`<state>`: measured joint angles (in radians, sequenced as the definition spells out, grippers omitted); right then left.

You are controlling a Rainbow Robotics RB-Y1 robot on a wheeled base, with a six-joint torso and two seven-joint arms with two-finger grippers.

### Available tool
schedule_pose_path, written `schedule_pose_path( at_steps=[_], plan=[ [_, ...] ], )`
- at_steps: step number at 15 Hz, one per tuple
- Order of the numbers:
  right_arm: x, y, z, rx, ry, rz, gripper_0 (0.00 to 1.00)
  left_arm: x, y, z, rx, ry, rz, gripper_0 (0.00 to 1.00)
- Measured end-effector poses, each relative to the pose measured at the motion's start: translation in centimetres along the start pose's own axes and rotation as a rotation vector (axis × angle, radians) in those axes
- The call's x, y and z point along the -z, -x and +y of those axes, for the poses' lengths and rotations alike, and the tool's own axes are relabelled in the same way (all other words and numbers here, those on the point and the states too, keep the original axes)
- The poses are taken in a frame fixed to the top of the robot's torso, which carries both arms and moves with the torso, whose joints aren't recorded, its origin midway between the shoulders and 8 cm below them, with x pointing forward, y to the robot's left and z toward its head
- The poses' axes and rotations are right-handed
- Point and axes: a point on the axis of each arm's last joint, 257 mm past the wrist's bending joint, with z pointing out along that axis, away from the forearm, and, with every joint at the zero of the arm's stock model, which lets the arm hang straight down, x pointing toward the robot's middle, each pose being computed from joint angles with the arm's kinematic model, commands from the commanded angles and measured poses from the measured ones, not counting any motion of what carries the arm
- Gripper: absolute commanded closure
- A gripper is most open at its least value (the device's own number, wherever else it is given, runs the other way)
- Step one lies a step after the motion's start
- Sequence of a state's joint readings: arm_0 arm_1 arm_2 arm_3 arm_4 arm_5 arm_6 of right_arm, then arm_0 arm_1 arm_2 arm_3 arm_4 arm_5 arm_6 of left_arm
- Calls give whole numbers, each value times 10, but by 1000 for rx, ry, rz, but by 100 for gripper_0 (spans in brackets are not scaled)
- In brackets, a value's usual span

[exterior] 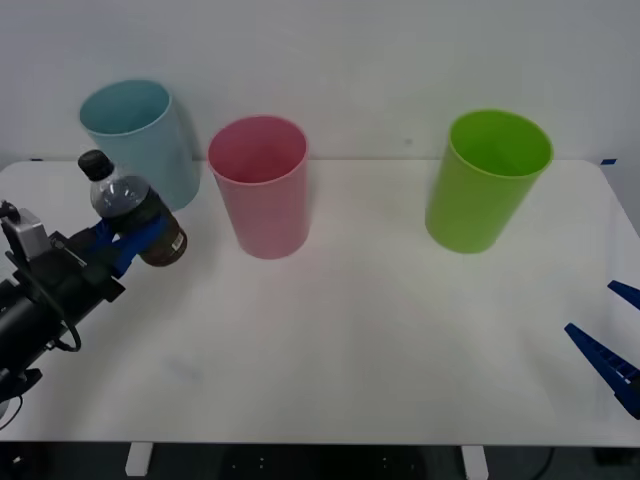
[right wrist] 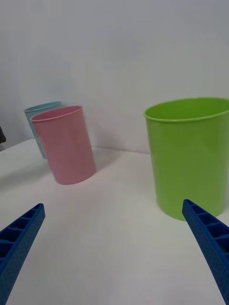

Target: Grasp the object on the table and drop it into the matching bin: aluminum can to the light blue bin, PET bottle to the pink bin.

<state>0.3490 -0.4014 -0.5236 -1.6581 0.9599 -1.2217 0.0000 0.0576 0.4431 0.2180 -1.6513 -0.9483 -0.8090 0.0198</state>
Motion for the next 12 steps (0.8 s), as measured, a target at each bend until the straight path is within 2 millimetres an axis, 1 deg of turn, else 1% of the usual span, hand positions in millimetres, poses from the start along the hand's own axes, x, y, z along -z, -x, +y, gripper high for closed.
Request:
schedule_pose_path(
  at_steps=[2,5,8,10,12],
  plan=[
    [0,0,0,0,0,0,0,-6,25,-10,36,-39,-22,100],
    [0,0,0,0,0,0,0,-16,54,-21,76,-79,-43,100],
    [0,0,0,0,0,0,0,-33,79,-20,67,-85,-75,100],
    [0,0,0,0,0,0,0,-45,91,-17,55,-78,-94,100],
    [0,0,0,0,0,0,0,-59,99,-16,62,-76,-110,100]
  ],
)
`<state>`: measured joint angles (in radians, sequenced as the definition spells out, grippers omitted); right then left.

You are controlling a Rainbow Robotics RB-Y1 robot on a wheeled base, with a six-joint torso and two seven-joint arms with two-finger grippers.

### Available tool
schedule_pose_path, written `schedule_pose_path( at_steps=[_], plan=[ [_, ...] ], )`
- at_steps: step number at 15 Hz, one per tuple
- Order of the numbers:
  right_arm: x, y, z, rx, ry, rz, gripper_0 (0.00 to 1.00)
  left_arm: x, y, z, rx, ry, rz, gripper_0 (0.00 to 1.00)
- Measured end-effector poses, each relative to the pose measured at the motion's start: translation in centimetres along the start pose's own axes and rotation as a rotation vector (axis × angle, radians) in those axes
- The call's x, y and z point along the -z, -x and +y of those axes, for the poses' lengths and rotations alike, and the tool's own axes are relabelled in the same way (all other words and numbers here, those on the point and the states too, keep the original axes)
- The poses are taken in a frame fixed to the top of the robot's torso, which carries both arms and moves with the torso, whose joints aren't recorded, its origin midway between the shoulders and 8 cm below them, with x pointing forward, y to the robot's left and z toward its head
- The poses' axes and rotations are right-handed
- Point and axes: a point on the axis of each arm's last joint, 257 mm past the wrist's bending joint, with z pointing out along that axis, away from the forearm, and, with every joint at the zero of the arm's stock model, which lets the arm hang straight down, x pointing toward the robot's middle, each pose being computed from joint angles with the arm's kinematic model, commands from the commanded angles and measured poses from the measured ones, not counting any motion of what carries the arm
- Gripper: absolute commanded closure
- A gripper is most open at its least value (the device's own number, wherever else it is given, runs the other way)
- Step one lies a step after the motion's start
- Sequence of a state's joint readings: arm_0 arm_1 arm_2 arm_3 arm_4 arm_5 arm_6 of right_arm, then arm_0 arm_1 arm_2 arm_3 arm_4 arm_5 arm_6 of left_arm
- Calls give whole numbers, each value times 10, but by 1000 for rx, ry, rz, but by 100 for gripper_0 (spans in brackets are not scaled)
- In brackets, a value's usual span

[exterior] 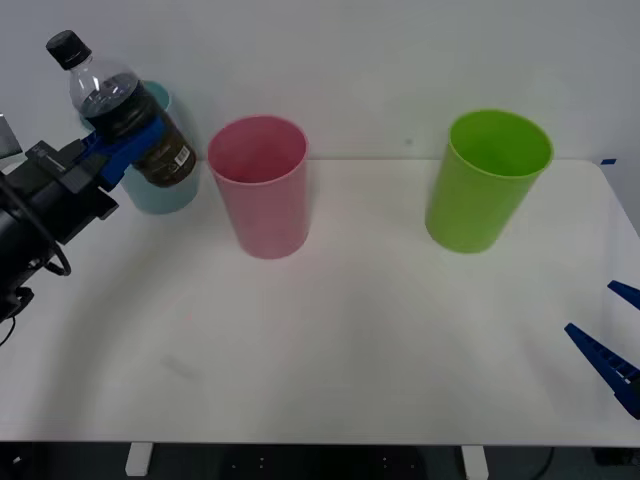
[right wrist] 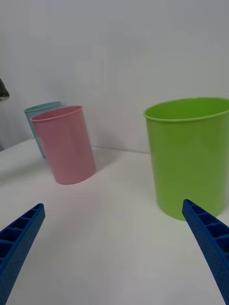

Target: Grasp the object on the table and drop it into the matching bin: aluminum can to the light blue bin, PET bottle to the pink bin.

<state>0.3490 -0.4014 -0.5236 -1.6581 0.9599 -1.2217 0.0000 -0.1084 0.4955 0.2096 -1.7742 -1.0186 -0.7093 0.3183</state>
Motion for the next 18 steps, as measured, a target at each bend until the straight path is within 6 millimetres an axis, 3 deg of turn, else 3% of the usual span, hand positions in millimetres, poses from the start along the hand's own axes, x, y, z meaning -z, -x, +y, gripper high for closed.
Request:
schedule_pose_path(
  at_steps=[7,12,18],
  plan=[
    [0,0,0,0,0,0,0,-57,-9,16,13,-15,22,100],
    [0,0,0,0,0,0,0,-92,-28,27,-13,-24,76,100],
    [0,0,0,0,0,0,0,-133,-51,22,-64,-59,133,100]
  ],
)
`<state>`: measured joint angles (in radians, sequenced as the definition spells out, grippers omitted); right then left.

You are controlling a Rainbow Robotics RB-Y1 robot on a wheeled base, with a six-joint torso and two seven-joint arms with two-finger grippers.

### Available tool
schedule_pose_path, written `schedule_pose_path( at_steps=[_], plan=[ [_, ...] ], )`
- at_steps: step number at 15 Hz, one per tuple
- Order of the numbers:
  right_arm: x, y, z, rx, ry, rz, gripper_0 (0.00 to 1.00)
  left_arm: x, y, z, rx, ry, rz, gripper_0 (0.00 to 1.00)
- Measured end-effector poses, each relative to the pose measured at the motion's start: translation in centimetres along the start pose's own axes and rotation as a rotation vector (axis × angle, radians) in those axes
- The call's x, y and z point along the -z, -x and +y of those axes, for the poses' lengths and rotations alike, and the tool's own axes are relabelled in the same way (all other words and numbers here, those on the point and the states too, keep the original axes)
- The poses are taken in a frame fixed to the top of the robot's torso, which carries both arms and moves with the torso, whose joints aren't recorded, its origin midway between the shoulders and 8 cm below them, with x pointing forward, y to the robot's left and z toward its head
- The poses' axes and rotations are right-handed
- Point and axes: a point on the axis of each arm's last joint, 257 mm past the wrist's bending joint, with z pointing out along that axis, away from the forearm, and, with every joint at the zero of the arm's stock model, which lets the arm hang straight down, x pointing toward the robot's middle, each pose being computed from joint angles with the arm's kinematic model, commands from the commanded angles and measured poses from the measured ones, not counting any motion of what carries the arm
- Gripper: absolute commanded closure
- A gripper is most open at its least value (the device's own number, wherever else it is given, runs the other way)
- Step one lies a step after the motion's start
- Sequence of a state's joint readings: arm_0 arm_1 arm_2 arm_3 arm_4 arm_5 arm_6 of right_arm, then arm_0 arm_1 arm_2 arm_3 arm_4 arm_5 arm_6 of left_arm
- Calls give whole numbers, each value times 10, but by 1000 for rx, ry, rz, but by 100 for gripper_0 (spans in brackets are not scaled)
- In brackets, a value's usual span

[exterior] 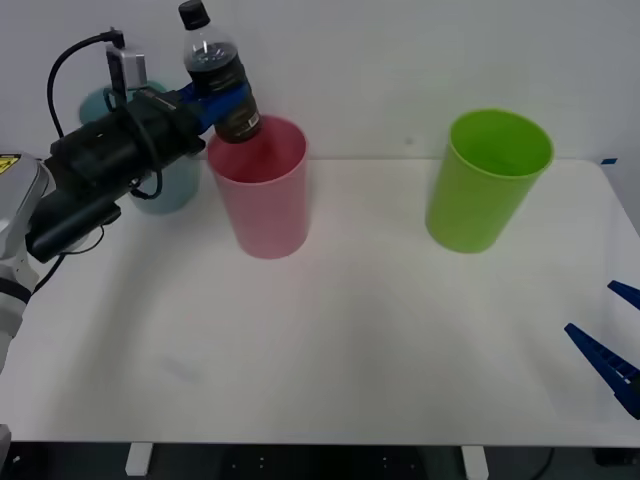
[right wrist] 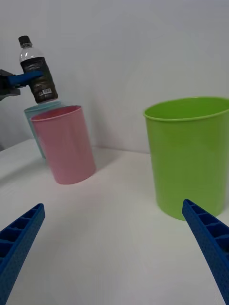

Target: Grasp the object on the table and drop it into the matching bin: aluminum can to the light blue bin, PET bottle to the pink bin.

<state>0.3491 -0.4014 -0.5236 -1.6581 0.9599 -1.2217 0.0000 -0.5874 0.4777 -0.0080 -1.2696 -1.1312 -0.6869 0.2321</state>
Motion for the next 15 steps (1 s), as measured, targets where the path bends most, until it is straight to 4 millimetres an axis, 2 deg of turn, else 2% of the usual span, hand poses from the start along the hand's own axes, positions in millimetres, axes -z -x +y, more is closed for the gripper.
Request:
schedule_pose_path(
  at_steps=[4,8,9,10,11,15],
  plan=[
    [0,0,0,0,0,0,0,-19,-9,-8,1,-8,13,98],
    [0,0,0,0,0,0,0,-22,-9,-10,7,-5,7,85],
    [0,0,0,0,0,0,0,-21,-9,-9,6,-4,5,77],
    [0,0,0,0,0,0,0,-21,-8,-8,5,-2,3,42],
    [0,0,0,0,0,0,0,-21,-7,-7,3,1,1,0],
    [0,0,0,0,0,0,0,-18,-5,-3,-10,8,-2,0]
  ],
)
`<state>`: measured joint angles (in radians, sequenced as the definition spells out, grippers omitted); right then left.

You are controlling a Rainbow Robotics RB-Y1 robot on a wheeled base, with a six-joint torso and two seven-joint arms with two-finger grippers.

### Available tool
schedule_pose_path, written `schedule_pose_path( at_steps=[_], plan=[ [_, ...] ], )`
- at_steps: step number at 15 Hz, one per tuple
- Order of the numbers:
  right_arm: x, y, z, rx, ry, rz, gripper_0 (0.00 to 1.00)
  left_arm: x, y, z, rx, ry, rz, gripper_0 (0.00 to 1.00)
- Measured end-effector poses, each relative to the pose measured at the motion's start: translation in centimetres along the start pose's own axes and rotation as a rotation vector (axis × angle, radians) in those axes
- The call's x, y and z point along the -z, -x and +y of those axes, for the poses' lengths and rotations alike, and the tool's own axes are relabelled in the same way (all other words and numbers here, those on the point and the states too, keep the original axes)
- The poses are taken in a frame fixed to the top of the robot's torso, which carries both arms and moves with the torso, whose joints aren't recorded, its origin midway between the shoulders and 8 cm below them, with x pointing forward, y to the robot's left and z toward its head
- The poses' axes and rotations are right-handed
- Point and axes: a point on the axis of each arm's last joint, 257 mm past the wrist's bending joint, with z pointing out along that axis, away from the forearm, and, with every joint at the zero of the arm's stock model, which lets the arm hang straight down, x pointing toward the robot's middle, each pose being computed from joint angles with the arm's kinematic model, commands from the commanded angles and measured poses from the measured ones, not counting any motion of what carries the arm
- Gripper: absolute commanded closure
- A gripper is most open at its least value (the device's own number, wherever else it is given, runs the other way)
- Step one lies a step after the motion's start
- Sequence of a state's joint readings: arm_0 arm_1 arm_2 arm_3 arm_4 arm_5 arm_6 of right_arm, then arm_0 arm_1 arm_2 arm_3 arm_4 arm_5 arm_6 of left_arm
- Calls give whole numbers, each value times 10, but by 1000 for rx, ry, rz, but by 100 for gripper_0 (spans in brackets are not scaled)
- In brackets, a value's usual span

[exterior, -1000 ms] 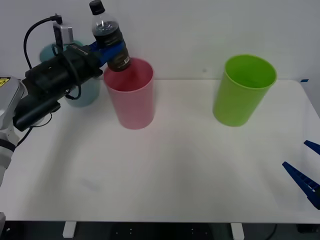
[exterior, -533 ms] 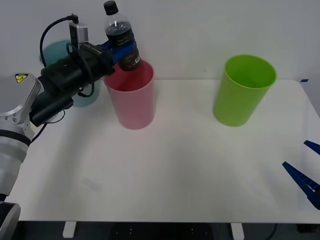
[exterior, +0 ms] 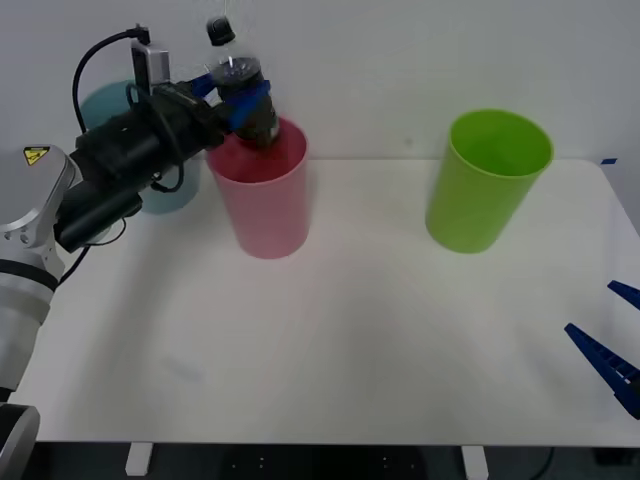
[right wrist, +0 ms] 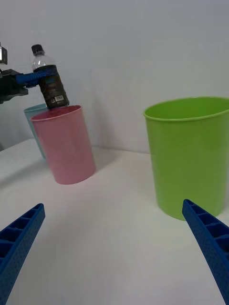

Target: Grasp the object on the table and drop it into the matching bin: aluminum can to the light blue bin, PET bottle to the pink bin.

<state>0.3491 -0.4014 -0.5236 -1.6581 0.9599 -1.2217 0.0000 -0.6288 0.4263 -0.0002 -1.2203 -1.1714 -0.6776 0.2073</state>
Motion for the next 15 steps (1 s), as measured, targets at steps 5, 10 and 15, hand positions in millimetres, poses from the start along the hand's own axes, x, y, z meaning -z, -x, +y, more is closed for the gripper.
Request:
schedule_pose_path(
  at_steps=[5,10,15],
  plan=[
    [0,0,0,0,0,0,0,5,1,3,16,2,-6,0],
    [0,0,0,0,0,0,0,29,6,3,52,-5,-32,0],
    [0,0,0,0,0,0,0,79,10,7,55,8,-62,0]
  ],
)
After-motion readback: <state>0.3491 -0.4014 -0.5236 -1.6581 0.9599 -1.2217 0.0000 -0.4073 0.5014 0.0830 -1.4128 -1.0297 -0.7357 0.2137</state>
